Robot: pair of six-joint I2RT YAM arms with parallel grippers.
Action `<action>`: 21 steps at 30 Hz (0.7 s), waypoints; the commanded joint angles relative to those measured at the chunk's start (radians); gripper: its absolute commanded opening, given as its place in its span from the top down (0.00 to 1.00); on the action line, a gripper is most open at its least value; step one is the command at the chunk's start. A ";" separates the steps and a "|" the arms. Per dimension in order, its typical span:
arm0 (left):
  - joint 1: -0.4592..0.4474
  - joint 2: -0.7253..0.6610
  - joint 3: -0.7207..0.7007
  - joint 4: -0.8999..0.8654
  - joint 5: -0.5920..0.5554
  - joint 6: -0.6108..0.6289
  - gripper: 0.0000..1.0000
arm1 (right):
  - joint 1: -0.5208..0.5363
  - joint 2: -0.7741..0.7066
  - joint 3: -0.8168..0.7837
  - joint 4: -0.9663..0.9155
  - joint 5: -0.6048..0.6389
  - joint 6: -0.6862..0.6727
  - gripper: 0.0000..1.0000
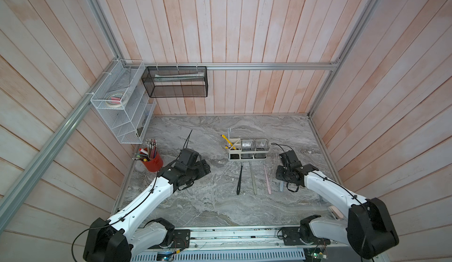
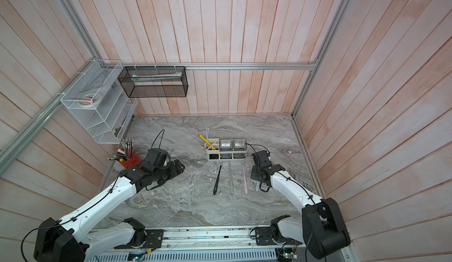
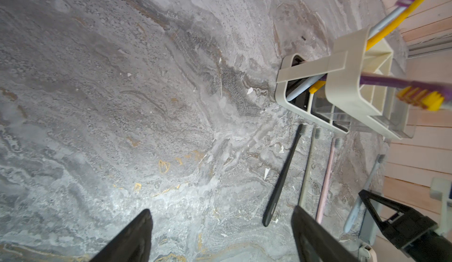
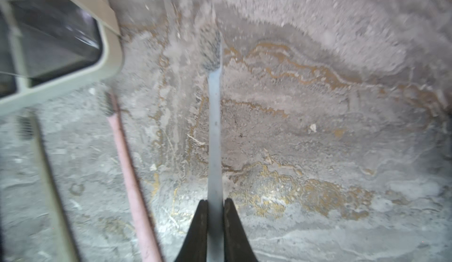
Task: Place the toothbrush into the toothbrush holder
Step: Pick up the toothbrush from the center of the board.
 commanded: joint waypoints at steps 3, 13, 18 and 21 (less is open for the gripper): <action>-0.001 0.065 0.087 0.107 0.133 -0.022 0.11 | 0.023 -0.163 0.110 -0.064 -0.103 -0.070 0.93; -0.051 0.277 0.383 0.172 0.177 -0.056 0.16 | 0.332 -0.201 0.209 0.013 -0.322 -0.047 0.94; -0.119 0.358 0.495 0.157 0.158 -0.071 0.17 | 0.399 -0.166 0.216 0.081 -0.366 -0.025 0.94; -0.138 0.369 0.500 0.172 0.139 -0.090 0.21 | 0.415 -0.152 0.212 0.131 -0.404 -0.006 0.94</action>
